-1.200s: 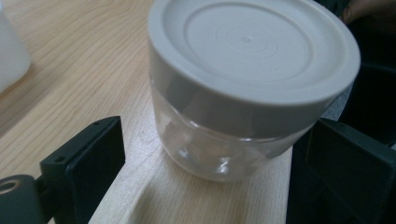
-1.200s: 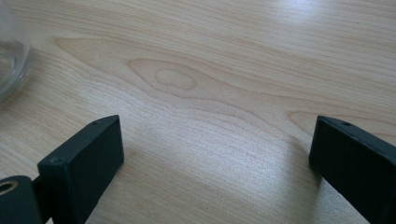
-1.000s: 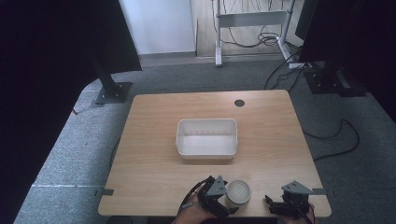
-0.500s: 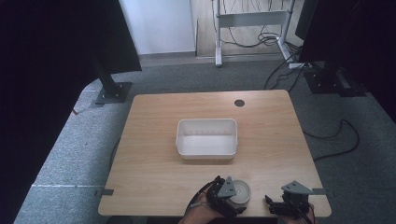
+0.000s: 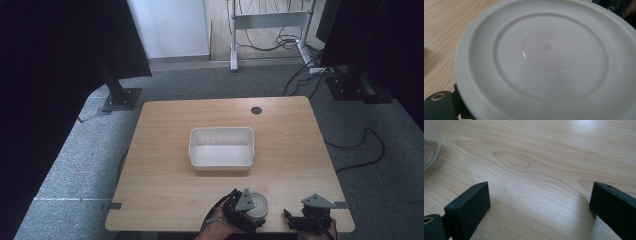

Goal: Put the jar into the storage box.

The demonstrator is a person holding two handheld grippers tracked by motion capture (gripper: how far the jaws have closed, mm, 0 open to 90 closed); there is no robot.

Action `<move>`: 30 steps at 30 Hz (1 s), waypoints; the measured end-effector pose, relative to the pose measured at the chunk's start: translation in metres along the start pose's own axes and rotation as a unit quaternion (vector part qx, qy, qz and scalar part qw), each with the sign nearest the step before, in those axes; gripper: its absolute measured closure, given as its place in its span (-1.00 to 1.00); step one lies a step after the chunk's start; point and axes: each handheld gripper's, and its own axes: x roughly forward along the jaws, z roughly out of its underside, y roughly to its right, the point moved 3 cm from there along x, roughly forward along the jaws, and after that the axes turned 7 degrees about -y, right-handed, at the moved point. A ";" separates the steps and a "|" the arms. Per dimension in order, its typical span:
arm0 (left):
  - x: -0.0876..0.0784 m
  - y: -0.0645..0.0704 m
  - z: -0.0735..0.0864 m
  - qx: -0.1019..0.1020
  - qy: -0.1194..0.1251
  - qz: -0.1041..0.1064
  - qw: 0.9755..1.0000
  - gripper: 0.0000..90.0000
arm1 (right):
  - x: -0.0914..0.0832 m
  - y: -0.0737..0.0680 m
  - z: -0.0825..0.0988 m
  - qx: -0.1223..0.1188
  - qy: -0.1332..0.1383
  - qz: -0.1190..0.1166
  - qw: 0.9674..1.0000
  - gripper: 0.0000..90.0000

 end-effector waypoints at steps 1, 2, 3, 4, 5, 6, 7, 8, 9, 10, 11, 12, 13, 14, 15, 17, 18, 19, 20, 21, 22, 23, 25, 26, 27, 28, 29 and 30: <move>-0.001 0.000 0.000 0.000 0.000 -0.003 1.000 -0.78 | 0.000 0.000 0.000 0.000 0.000 0.000 1.000 -0.94; -0.002 -0.001 -0.001 0.000 0.001 -0.004 1.000 -0.78 | 0.000 0.000 0.000 0.000 0.000 0.000 1.000 -0.94; -0.003 -0.002 -0.001 -0.002 0.003 -0.005 1.000 -0.78 | 0.000 0.000 0.000 0.000 0.000 0.000 1.000 -0.94; -0.005 -0.003 -0.002 -0.005 0.006 -0.005 1.000 -0.78 | 0.000 0.000 0.000 0.000 0.000 0.000 1.000 -0.94; -0.006 -0.003 -0.002 -0.006 0.007 -0.005 1.000 -0.78 | 0.000 0.000 0.000 0.000 0.000 0.000 1.000 -0.94; -0.007 -0.004 -0.003 -0.007 0.008 -0.005 1.000 -0.78 | 0.000 0.000 0.000 0.000 0.000 0.000 1.000 -0.94; -0.008 -0.004 -0.003 -0.007 0.008 -0.006 1.000 -0.78 | 0.000 0.000 0.000 0.000 0.000 0.000 1.000 -0.94; -0.009 -0.005 -0.003 -0.006 0.008 -0.007 1.000 -0.78 | 0.000 0.000 0.000 0.000 0.000 0.000 1.000 -0.94; -0.009 -0.005 -0.004 -0.005 0.008 -0.008 1.000 -0.78 | 0.000 0.000 0.000 0.000 0.000 0.000 1.000 -0.94; -0.010 -0.005 -0.003 -0.003 0.007 -0.009 1.000 -0.78 | 0.000 0.000 0.000 0.000 0.000 0.000 1.000 -0.94; -0.011 -0.005 -0.003 -0.002 0.005 -0.011 1.000 -0.78 | 0.000 0.000 0.000 0.000 0.000 0.000 1.000 -0.94; -0.011 -0.005 -0.003 -0.001 0.004 -0.013 1.000 -0.78 | 0.000 0.000 0.000 0.000 0.000 0.000 1.000 -0.94; -0.012 -0.006 -0.003 0.001 0.002 -0.014 1.000 -0.78 | 0.000 0.000 0.000 0.000 0.000 0.000 1.000 -0.94; -0.013 -0.006 -0.002 0.000 0.002 -0.015 1.000 -0.78 | 0.000 0.000 0.000 0.000 0.000 0.000 1.000 -0.94; -0.014 -0.007 -0.002 0.001 0.001 -0.017 1.000 -0.78 | 0.000 0.000 0.000 0.000 0.000 0.000 1.000 -0.94; -0.015 -0.009 -0.002 0.000 0.002 -0.019 1.000 -0.78 | 0.000 0.000 0.000 0.000 0.000 0.000 1.000 -0.94; -0.016 -0.010 -0.002 -0.001 0.002 -0.020 1.000 -0.78 | 0.000 0.000 0.000 0.000 0.000 0.000 1.000 -0.94; -0.017 -0.011 -0.002 -0.002 0.004 -0.020 1.000 -0.78 | 0.000 0.000 0.000 0.000 0.000 0.000 1.000 -0.94; -0.018 -0.011 -0.002 -0.002 0.005 -0.022 1.000 -0.78 | 0.000 0.000 0.000 0.000 0.000 0.000 1.000 -0.94; -0.019 -0.012 -0.003 -0.003 0.005 -0.023 1.000 -0.78 | 0.000 0.000 0.000 0.000 0.000 0.000 1.000 -0.94; -0.020 -0.013 -0.003 -0.003 0.006 -0.024 1.000 -0.78 | 0.000 0.000 0.000 0.000 0.000 0.000 1.000 -0.94; -0.022 -0.014 -0.004 -0.003 0.007 -0.025 1.000 -0.78 | 0.000 0.000 0.000 0.000 0.000 0.000 1.000 -0.94; -0.024 -0.016 -0.005 -0.004 0.009 -0.027 1.000 -0.78 | 0.000 0.000 0.000 0.000 0.000 0.000 1.000 -0.94; -0.025 -0.017 -0.005 -0.004 0.010 -0.028 1.000 -0.78 | 0.000 0.000 0.000 0.000 0.000 0.000 1.000 -0.94; -0.026 -0.018 -0.005 -0.005 0.011 -0.029 1.000 -0.78 | 0.000 0.000 0.000 0.000 0.000 0.000 1.000 -0.94; -0.027 -0.019 -0.005 -0.006 0.012 -0.030 0.999 -0.78 | 0.000 0.000 0.000 0.000 0.000 0.000 1.000 -0.94; -0.028 -0.020 -0.005 -0.008 0.013 -0.030 0.999 -0.78 | 0.000 0.000 0.000 0.000 0.000 0.000 1.000 -0.94; -0.029 -0.021 -0.006 -0.009 0.013 -0.031 0.999 -0.78 | 0.000 0.000 0.000 0.000 0.000 0.000 1.000 -0.94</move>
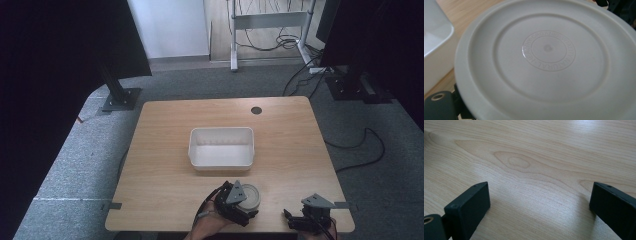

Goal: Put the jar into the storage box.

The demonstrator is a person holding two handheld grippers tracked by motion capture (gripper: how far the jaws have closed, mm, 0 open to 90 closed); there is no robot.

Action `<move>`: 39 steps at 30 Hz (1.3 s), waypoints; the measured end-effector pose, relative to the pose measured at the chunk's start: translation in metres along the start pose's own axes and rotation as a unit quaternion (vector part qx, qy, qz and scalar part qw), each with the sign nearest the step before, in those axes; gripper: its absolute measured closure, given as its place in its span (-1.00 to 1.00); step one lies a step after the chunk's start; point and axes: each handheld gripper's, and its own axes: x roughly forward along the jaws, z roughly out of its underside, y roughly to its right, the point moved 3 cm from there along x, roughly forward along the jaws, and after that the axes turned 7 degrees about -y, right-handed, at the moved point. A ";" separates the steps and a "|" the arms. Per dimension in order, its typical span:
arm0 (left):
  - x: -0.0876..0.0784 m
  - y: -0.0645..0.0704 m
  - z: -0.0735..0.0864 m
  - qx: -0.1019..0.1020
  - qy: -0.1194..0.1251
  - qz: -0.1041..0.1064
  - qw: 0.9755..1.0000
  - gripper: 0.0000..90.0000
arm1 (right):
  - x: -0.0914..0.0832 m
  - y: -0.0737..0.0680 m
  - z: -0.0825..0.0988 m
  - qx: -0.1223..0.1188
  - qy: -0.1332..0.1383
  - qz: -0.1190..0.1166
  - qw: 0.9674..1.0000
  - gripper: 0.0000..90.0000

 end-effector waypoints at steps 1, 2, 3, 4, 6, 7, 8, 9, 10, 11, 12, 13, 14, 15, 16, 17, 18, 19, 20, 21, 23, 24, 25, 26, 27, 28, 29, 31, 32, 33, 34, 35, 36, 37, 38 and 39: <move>-0.001 -0.001 0.000 -0.002 0.000 0.000 1.000 -0.78 | 0.000 0.000 0.000 0.000 0.000 0.000 1.000 -0.94; -0.001 -0.002 0.000 -0.003 0.001 -0.002 1.000 -0.78 | 0.000 0.000 0.000 0.000 0.000 0.000 1.000 -0.94; -0.002 -0.003 0.000 -0.004 0.001 -0.002 1.000 -0.78 | 0.000 0.000 0.000 0.000 0.000 0.000 1.000 -0.94; -0.002 -0.004 0.000 -0.004 0.002 -0.002 1.000 -0.78 | 0.000 0.000 0.000 0.000 0.000 0.000 1.000 -0.94; -0.003 -0.006 -0.001 -0.005 0.002 -0.004 1.000 -0.78 | 0.000 0.000 0.000 0.000 0.000 0.000 1.000 -0.94; -0.004 -0.007 -0.001 -0.005 0.002 -0.006 1.000 -0.78 | 0.000 0.000 0.000 0.000 0.000 0.000 1.000 -0.94; -0.004 -0.009 -0.001 -0.006 0.003 -0.007 1.000 -0.78 | 0.000 0.000 0.000 0.000 0.000 0.000 1.000 -0.94; -0.005 -0.010 -0.001 -0.007 0.004 -0.008 1.000 -0.78 | 0.000 0.000 0.000 0.000 0.000 0.000 1.000 -0.94; -0.006 -0.012 -0.001 -0.008 0.004 -0.009 1.000 -0.78 | 0.000 0.000 0.000 0.000 0.000 0.000 1.000 -0.94; -0.007 -0.013 -0.001 -0.009 0.004 -0.011 1.000 -0.78 | 0.000 0.000 0.000 0.000 0.000 0.000 1.000 -0.94; -0.008 -0.015 -0.001 -0.011 0.005 -0.013 1.000 -0.78 | 0.000 0.000 0.000 0.000 0.000 0.000 1.000 -0.94; -0.009 -0.017 -0.001 -0.013 0.005 -0.015 1.000 -0.78 | 0.000 0.000 0.000 0.000 0.000 0.000 1.000 -0.94; -0.010 -0.019 0.000 -0.014 0.005 -0.017 1.000 -0.78 | 0.000 0.000 0.000 0.000 0.000 0.000 1.000 -0.94; -0.011 -0.021 0.000 -0.016 0.005 -0.019 1.000 -0.78 | 0.000 0.000 0.000 0.000 0.000 0.000 1.000 -0.94; -0.012 -0.023 0.000 -0.018 0.006 -0.021 1.000 -0.78 | 0.000 0.000 0.000 0.000 0.000 0.000 1.000 -0.94; -0.013 -0.024 0.001 -0.021 0.005 -0.023 1.000 -0.78 | 0.000 0.000 0.000 0.000 0.000 0.000 1.000 -0.94; -0.013 -0.026 0.001 -0.021 0.006 -0.025 0.999 -0.78 | 0.000 0.000 0.000 0.000 0.000 0.000 1.000 -0.94; -0.014 -0.028 0.001 -0.022 0.005 -0.027 0.999 -0.78 | 0.000 0.000 0.000 0.000 0.000 0.000 1.000 -0.94; -0.015 -0.030 0.002 -0.024 0.006 -0.028 0.999 -0.78 | 0.000 0.000 0.000 0.000 0.000 0.000 1.000 -0.94; -0.015 -0.031 0.002 -0.025 0.006 -0.030 0.999 -0.78 | 0.000 0.000 0.000 0.000 0.000 0.000 1.000 -0.94; -0.016 -0.035 0.002 -0.027 0.007 -0.035 0.999 -0.78 | 0.000 0.000 0.000 0.000 0.000 0.000 1.000 -0.94; -0.017 -0.037 0.002 -0.029 0.008 -0.036 0.999 -0.78 | 0.000 0.000 0.000 0.000 0.000 0.000 1.000 -0.94; -0.017 -0.038 0.002 -0.029 0.009 -0.038 0.999 -0.78 | 0.000 0.000 0.000 0.000 0.000 0.000 1.000 -0.94; -0.018 -0.040 0.002 -0.030 0.009 -0.041 0.999 -0.78 | 0.000 0.000 0.000 0.000 0.000 0.000 1.000 -0.94; -0.019 -0.042 0.002 -0.032 0.010 -0.043 0.999 -0.78 | 0.000 0.000 0.000 0.000 0.000 0.000 1.000 -0.94; -0.020 -0.044 0.002 -0.033 0.010 -0.045 0.998 -0.78 | 0.000 0.000 0.000 0.000 0.000 0.000 1.000 -0.94; -0.021 -0.046 0.002 -0.035 0.011 -0.047 0.998 -0.78 | 0.000 0.000 0.000 0.000 0.000 0.000 1.000 -0.94; -0.023 -0.050 0.002 -0.038 0.013 -0.051 0.998 -0.78 | 0.000 0.000 0.000 0.000 0.000 0.000 1.000 -0.94; -0.024 -0.052 0.002 -0.040 0.013 -0.053 0.998 -0.78 | 0.000 0.000 0.000 0.000 0.000 0.000 1.000 -0.94; -0.025 -0.054 0.002 -0.041 0.014 -0.056 0.998 -0.78 | 0.000 0.000 0.000 0.000 0.000 0.000 1.000 -0.94; -0.026 -0.056 0.002 -0.043 0.015 -0.058 0.997 -0.78 | 0.000 0.000 0.000 0.000 0.000 0.000 1.000 -0.94; -0.027 -0.058 0.002 -0.044 0.016 -0.060 0.997 -0.78 | 0.000 0.000 0.000 0.000 0.000 0.000 1.000 -0.94; -0.027 -0.060 0.002 -0.046 0.017 -0.062 0.997 -0.78 | 0.000 0.000 0.000 0.000 0.000 0.000 1.000 -0.94; -0.028 -0.061 0.002 -0.047 0.017 -0.064 0.997 -0.78 | 0.000 0.000 0.000 0.000 0.000 0.000 1.000 -0.94; -0.029 -0.063 0.001 -0.048 0.018 -0.065 0.997 -0.78 | 0.000 0.000 0.000 0.000 0.000 0.000 1.000 -0.94; -0.029 -0.065 0.001 -0.049 0.019 -0.067 0.996 -0.78 | 0.000 0.000 0.000 0.000 0.000 0.000 1.000 -0.94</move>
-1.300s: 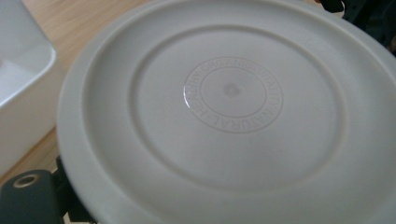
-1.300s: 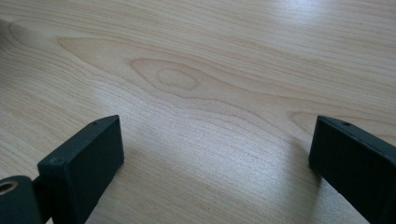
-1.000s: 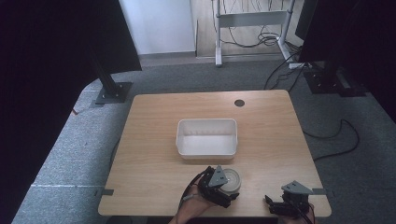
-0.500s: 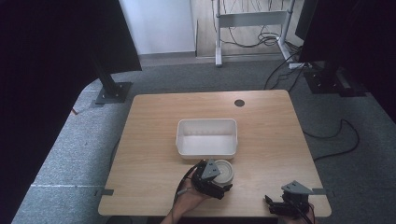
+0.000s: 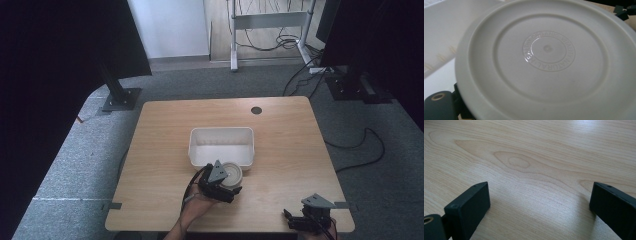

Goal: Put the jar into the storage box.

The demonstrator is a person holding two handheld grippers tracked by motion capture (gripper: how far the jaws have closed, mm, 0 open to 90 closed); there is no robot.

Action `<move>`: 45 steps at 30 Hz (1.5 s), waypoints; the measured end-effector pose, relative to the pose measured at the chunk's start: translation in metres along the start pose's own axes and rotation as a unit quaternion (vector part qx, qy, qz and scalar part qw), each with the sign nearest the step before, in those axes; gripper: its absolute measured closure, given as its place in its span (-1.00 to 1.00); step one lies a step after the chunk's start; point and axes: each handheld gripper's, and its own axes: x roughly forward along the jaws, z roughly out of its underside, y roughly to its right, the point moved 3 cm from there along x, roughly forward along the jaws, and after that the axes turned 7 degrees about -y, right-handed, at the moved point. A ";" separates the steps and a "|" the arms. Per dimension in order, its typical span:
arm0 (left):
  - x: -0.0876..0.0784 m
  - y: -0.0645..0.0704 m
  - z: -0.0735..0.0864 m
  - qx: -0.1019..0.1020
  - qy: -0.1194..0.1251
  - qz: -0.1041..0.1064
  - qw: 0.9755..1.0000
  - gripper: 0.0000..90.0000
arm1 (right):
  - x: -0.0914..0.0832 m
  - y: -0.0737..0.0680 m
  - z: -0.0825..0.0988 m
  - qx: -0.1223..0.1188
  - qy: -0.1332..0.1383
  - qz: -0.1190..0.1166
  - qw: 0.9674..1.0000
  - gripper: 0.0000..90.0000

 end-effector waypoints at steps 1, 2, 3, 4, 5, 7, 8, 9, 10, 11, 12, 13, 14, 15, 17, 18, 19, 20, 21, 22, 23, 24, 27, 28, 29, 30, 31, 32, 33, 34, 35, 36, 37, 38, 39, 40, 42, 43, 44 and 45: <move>0.000 -0.002 -0.001 -0.001 0.001 -0.001 1.000 -0.78 | 0.000 0.000 0.000 0.000 0.000 0.000 1.000 -0.94; 0.000 -0.003 -0.001 -0.002 0.000 -0.004 1.000 -0.78 | 0.000 0.000 0.000 0.000 0.000 0.000 1.000 -0.94; 0.000 -0.005 -0.002 -0.003 0.001 -0.005 1.000 -0.78 | 0.000 0.000 0.000 0.000 0.000 0.000 1.000 -0.94; 0.000 -0.006 -0.002 -0.004 0.001 -0.007 1.000 -0.78 | 0.000 0.000 0.000 0.000 0.000 0.000 1.000 -0.94; 0.000 -0.008 -0.002 -0.004 0.001 -0.009 1.000 -0.78 | 0.000 0.000 0.000 0.000 0.000 0.000 1.000 -0.94; 0.001 -0.011 -0.003 -0.007 0.001 -0.012 1.000 -0.78 | 0.000 0.000 0.000 0.000 0.000 0.000 1.000 -0.94; 0.001 -0.013 -0.004 -0.008 0.001 -0.013 1.000 -0.78 | 0.000 0.000 0.000 0.000 0.000 0.000 1.000 -0.94; 0.001 -0.014 -0.004 -0.009 0.002 -0.015 1.000 -0.78 | 0.000 0.000 0.000 0.000 0.000 0.000 1.000 -0.94; 0.001 -0.015 -0.004 -0.009 0.003 -0.016 1.000 -0.78 | 0.000 0.000 0.000 0.000 0.000 0.000 1.000 -0.94; 0.001 -0.016 -0.005 -0.009 0.002 -0.018 1.000 -0.78 | 0.000 0.000 0.000 0.000 0.000 0.000 1.000 -0.94; 0.001 -0.018 -0.005 -0.009 0.003 -0.019 1.000 -0.78 | 0.000 0.000 0.000 0.000 0.000 -0.001 1.000 -0.94; 0.001 -0.019 -0.006 -0.010 0.003 -0.021 1.000 -0.78 | 0.000 0.000 0.000 0.000 0.000 0.000 1.000 -0.94; 0.001 -0.020 -0.007 -0.010 0.003 -0.023 1.000 -0.78 | 0.000 0.000 0.000 0.000 0.000 0.000 1.000 -0.94; 0.001 -0.021 -0.007 -0.010 0.004 -0.024 1.000 -0.78 | 0.000 0.000 0.000 0.000 0.000 0.000 1.000 -0.94; 0.000 -0.024 -0.008 -0.012 0.006 -0.027 1.000 -0.78 | 0.000 0.000 0.000 0.000 0.000 -0.001 1.000 -0.94; 0.000 -0.026 -0.009 -0.013 0.007 -0.029 0.999 -0.78 | 0.000 0.000 0.000 0.000 0.000 -0.001 1.000 -0.94; 0.000 -0.027 -0.009 -0.014 0.008 -0.031 0.999 -0.78 | 0.000 0.000 0.000 0.000 0.000 -0.001 1.000 -0.94; 0.000 -0.029 -0.010 -0.015 0.009 -0.034 0.999 -0.78 | 0.000 0.000 0.000 0.000 0.000 -0.001 1.000 -0.94; -0.001 -0.030 -0.011 -0.015 0.009 -0.036 0.999 -0.78 | 0.000 0.000 0.000 0.000 0.000 -0.001 1.000 -0.94; -0.001 -0.032 -0.011 -0.015 0.009 -0.039 0.999 -0.78 | 0.000 0.000 0.000 -0.001 0.000 -0.001 1.000 -0.94; -0.001 -0.034 -0.012 -0.017 0.010 -0.041 0.999 -0.78 | 0.000 0.000 0.000 -0.001 0.000 -0.001 1.000 -0.94; 0.000 -0.035 -0.013 -0.017 0.011 -0.043 0.999 -0.78 | 0.000 0.000 0.000 -0.001 0.000 -0.001 1.000 -0.94; 0.001 -0.039 -0.015 -0.016 0.011 -0.051 0.999 -0.78 | 0.000 0.000 0.000 -0.001 0.000 -0.001 1.000 -0.94; 0.002 -0.041 -0.015 -0.016 0.010 -0.054 0.998 -0.78 | 0.000 0.000 0.000 -0.001 0.000 -0.001 1.000 -0.94; 0.003 -0.042 -0.015 -0.017 0.009 -0.057 0.998 -0.78 | 0.000 0.000 0.000 -0.001 0.000 -0.001 1.000 -0.94; 0.004 -0.043 -0.015 -0.018 0.008 -0.059 0.998 -0.78 | 0.000 0.000 0.000 -0.001 0.000 -0.001 1.000 -0.94; 0.006 -0.045 -0.015 -0.021 0.008 -0.062 0.998 -0.78 | 0.000 0.000 0.000 -0.001 0.000 -0.001 1.000 -0.94; 0.006 -0.045 -0.015 -0.021 0.008 -0.062 0.998 -0.78 | 0.000 0.000 0.000 -0.001 0.000 -0.001 1.000 -0.94; 0.008 -0.047 -0.015 -0.022 0.005 -0.067 0.997 -0.78 | 0.000 0.000 0.000 0.000 0.001 -0.002 1.000 -0.94; 0.010 -0.048 -0.015 -0.023 0.004 -0.072 0.997 -0.78 | 0.000 0.000 0.000 -0.001 0.000 -0.002 1.000 -0.94; 0.012 -0.049 -0.016 -0.023 0.003 -0.077 0.997 -0.78 | 0.000 0.000 0.000 -0.002 0.001 -0.002 1.000 -0.94; 0.012 -0.049 -0.016 -0.023 0.003 -0.077 0.997 -0.78 | 0.000 0.000 0.000 -0.002 0.001 -0.002 1.000 -0.94; 0.013 -0.050 -0.016 -0.022 0.001 -0.082 0.996 -0.78 | 0.000 0.000 0.000 -0.002 0.001 -0.002 1.000 -0.94; 0.014 -0.050 -0.016 -0.023 0.001 -0.086 0.996 -0.78 | 0.000 0.000 0.000 -0.002 0.001 -0.002 1.000 -0.94; 0.015 -0.051 -0.017 -0.026 0.003 -0.087 0.996 -0.78 | 0.000 0.000 0.000 -0.002 0.001 -0.002 1.000 -0.94; 0.016 -0.053 -0.017 -0.030 0.004 -0.090 0.995 -0.78 | 0.000 0.000 0.000 -0.002 0.001 -0.002 1.000 -0.94; 0.018 -0.055 -0.017 -0.033 0.005 -0.093 0.995 -0.78 | 0.000 0.000 0.000 -0.002 0.001 -0.002 1.000 -0.94; 0.019 -0.056 -0.017 -0.036 0.005 -0.094 0.995 -0.78 | 0.000 0.000 0.000 -0.002 0.001 -0.002 1.000 -0.94; 0.020 -0.059 -0.017 -0.041 0.006 -0.095 0.995 -0.78 | 0.000 0.000 0.000 -0.002 0.001 -0.002 1.000 -0.94; 0.020 -0.059 -0.017 -0.041 0.006 -0.095 0.995 -0.78 | 0.000 0.000 0.000 -0.002 0.001 -0.002 1.000 -0.94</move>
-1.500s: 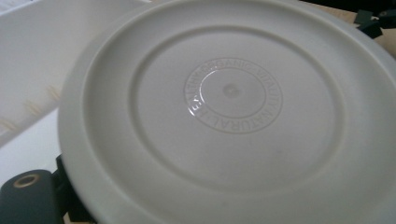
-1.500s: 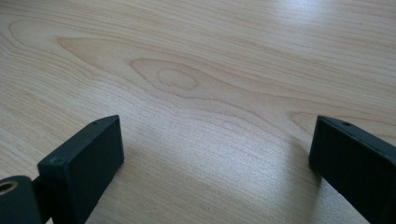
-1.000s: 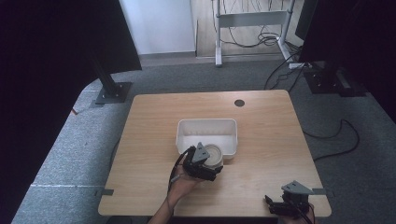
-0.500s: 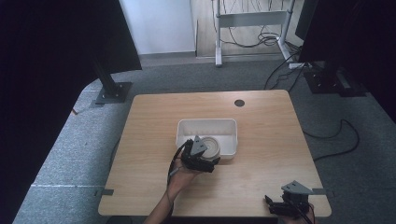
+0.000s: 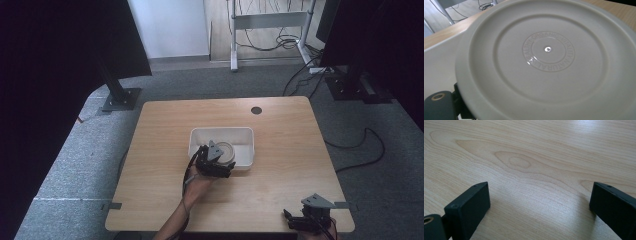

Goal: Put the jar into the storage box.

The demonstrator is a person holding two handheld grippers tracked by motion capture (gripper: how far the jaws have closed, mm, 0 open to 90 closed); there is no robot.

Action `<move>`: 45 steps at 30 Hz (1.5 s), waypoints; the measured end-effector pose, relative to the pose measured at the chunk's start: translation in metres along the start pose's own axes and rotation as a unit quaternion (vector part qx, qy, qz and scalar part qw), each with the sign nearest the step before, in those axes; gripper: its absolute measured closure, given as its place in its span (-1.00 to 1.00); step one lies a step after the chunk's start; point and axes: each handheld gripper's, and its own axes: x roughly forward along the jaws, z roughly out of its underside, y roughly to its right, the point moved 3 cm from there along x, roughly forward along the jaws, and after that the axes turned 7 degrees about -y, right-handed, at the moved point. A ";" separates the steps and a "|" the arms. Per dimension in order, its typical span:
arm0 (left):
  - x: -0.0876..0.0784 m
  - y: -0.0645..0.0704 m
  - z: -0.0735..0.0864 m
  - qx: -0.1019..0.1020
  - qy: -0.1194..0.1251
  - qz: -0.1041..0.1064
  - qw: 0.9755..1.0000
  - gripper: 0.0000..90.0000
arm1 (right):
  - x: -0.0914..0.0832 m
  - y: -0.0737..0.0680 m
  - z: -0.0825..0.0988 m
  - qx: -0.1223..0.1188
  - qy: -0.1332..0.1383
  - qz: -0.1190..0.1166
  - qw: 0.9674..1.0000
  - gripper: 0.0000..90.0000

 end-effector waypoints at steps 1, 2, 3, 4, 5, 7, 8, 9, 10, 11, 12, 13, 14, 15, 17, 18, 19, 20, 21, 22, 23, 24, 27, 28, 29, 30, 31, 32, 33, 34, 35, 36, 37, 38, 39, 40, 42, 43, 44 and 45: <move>0.001 -0.001 0.000 -0.005 0.003 0.001 1.000 -0.78 | 0.000 0.000 0.000 0.000 0.000 0.000 1.000 -0.94; 0.001 -0.002 -0.001 -0.008 0.004 0.000 1.000 -0.78 | 0.000 0.000 0.000 0.000 0.000 0.000 1.000 -0.94; 0.002 -0.005 -0.001 -0.009 0.004 -0.005 1.000 -0.78 | 0.000 0.000 0.000 0.000 0.000 0.000 1.000 -0.94; 0.002 -0.005 -0.001 -0.009 0.004 -0.005 1.000 -0.78 | 0.000 0.000 0.000 0.000 0.000 0.000 1.000 -0.94; 0.003 -0.006 -0.001 -0.010 0.003 -0.007 1.000 -0.78 | 0.000 0.000 0.000 0.000 0.000 0.000 1.000 -0.94; 0.006 -0.008 -0.001 -0.014 0.001 -0.010 1.000 -0.78 | 0.000 0.000 0.000 0.000 0.000 0.000 1.000 -0.94; 0.007 -0.009 -0.001 -0.016 0.001 -0.011 1.000 -0.78 | 0.000 0.000 0.000 0.000 0.000 0.000 1.000 -0.94; 0.009 -0.010 0.000 -0.017 0.000 -0.012 1.000 -0.78 | 0.000 0.000 0.000 0.000 0.000 0.000 1.000 -0.94; 0.009 -0.011 0.000 -0.019 0.000 -0.013 1.000 -0.78 | 0.000 0.000 0.000 0.000 0.000 0.000 1.000 -0.94; 0.009 -0.011 0.000 -0.019 0.000 -0.013 1.000 -0.78 | 0.000 0.000 0.000 0.000 0.000 0.000 1.000 -0.94; 0.010 -0.012 0.000 -0.020 -0.003 -0.015 1.000 -0.78 | 0.000 0.000 0.000 0.000 0.000 0.000 1.000 -0.94; 0.011 -0.013 0.000 -0.019 -0.003 -0.016 1.000 -0.78 | 0.000 0.000 0.000 0.000 0.000 0.000 1.000 -0.94; 0.013 -0.014 0.000 -0.020 -0.004 -0.019 1.000 -0.78 | 0.000 0.000 0.000 0.000 0.000 0.000 1.000 -0.94; 0.013 -0.014 0.000 -0.020 -0.004 -0.019 1.000 -0.78 | 0.000 0.000 0.000 0.000 0.000 0.000 1.000 -0.94; 0.016 -0.014 0.000 -0.021 -0.006 -0.023 0.999 -0.78 | 0.000 0.000 0.000 0.000 0.000 0.000 1.000 -0.94; 0.018 -0.015 0.001 -0.022 -0.007 -0.025 0.999 -0.78 | 0.000 0.000 0.000 0.000 0.000 0.000 1.000 -0.94; 0.020 -0.015 0.001 -0.022 -0.007 -0.026 0.999 -0.78 | 0.000 0.000 0.000 0.000 0.000 0.000 1.000 -0.94; 0.021 -0.015 0.001 -0.022 -0.009 -0.027 0.999 -0.78 | 0.000 0.000 0.000 0.000 0.000 0.000 1.000 -0.94; 0.023 -0.015 0.001 -0.022 -0.010 -0.028 0.999 -0.78 | 0.000 0.000 0.000 0.000 0.000 0.000 1.000 -0.94; 0.024 -0.015 0.002 -0.024 -0.010 -0.029 0.999 -0.78 | 0.000 0.000 0.000 0.000 0.000 0.000 1.000 -0.94; 0.026 -0.015 0.002 -0.024 -0.011 -0.028 0.999 -0.78 | 0.000 0.000 0.000 0.000 0.000 0.000 1.000 -0.94; 0.028 -0.014 0.002 -0.026 -0.011 -0.028 0.999 -0.78 | 0.000 0.000 0.000 0.000 0.000 0.000 1.000 -0.94; 0.033 -0.013 0.003 -0.030 -0.015 -0.028 0.999 -0.78 | 0.000 0.000 0.000 0.000 0.000 0.000 1.000 -0.94; 0.034 -0.013 0.004 -0.031 -0.018 -0.027 0.999 -0.78 | 0.000 0.000 0.000 0.000 0.000 0.000 1.000 -0.94; 0.036 -0.013 0.004 -0.032 -0.019 -0.026 0.999 -0.78 | 0.000 0.000 0.000 0.000 0.000 -0.001 1.000 -0.94; 0.037 -0.012 0.004 -0.033 -0.021 -0.026 0.999 -0.78 | 0.000 0.000 0.000 0.000 0.000 -0.001 1.000 -0.94; 0.039 -0.012 0.005 -0.033 -0.022 -0.026 0.999 -0.78 | 0.000 0.000 0.000 -0.001 0.000 -0.001 1.000 -0.94; 0.041 -0.012 0.005 -0.035 -0.023 -0.026 0.999 -0.78 | 0.000 0.000 0.000 -0.001 0.000 -0.001 1.000 -0.94; 0.042 -0.012 0.006 -0.035 -0.026 -0.026 0.999 -0.78 | 0.000 0.000 0.000 -0.001 0.001 -0.001 1.000 -0.94; 0.044 -0.012 0.007 -0.037 -0.029 -0.026 0.999 -0.78 | 0.000 0.000 0.000 -0.001 0.001 -0.001 1.000 -0.94; 0.045 -0.013 0.008 -0.038 -0.031 -0.027 0.998 -0.78 | 0.000 0.000 0.000 -0.001 0.000 -0.001 1.000 -0.94; 0.046 -0.013 0.009 -0.039 -0.033 -0.026 0.998 -0.78 | 0.000 0.000 0.000 -0.001 0.001 -0.001 1.000 -0.94; 0.047 -0.013 0.009 -0.040 -0.035 -0.026 0.998 -0.78 | 0.000 0.000 0.000 -0.001 0.001 -0.001 1.000 -0.94; 0.048 -0.013 0.010 -0.043 -0.035 -0.025 0.998 -0.78 | 0.000 0.000 0.000 -0.001 0.001 -0.001 1.000 -0.94; 0.049 -0.014 0.011 -0.047 -0.035 -0.023 0.998 -0.78 | 0.000 0.000 0.000 -0.001 0.000 -0.001 1.000 -0.94; 0.049 -0.015 0.011 -0.049 -0.036 -0.021 0.998 -0.78 | 0.000 0.000 0.000 -0.001 0.000 -0.001 1.000 -0.94; 0.050 -0.016 0.012 -0.053 -0.037 -0.022 0.998 -0.78 | 0.000 0.000 0.000 -0.001 0.001 -0.001 1.000 -0.94; 0.051 -0.016 0.012 -0.053 -0.039 -0.023 0.998 -0.78 | 0.000 0.000 0.000 -0.001 0.000 -0.001 1.000 -0.94; 0.051 -0.016 0.012 -0.053 -0.040 -0.023 0.998 -0.78 | 0.000 0.000 0.000 -0.001 0.000 -0.001 1.000 -0.94; 0.051 -0.016 0.011 -0.054 -0.042 -0.022 0.997 -0.78 | 0.000 0.000 0.000 -0.001 0.001 -0.001 1.000 -0.94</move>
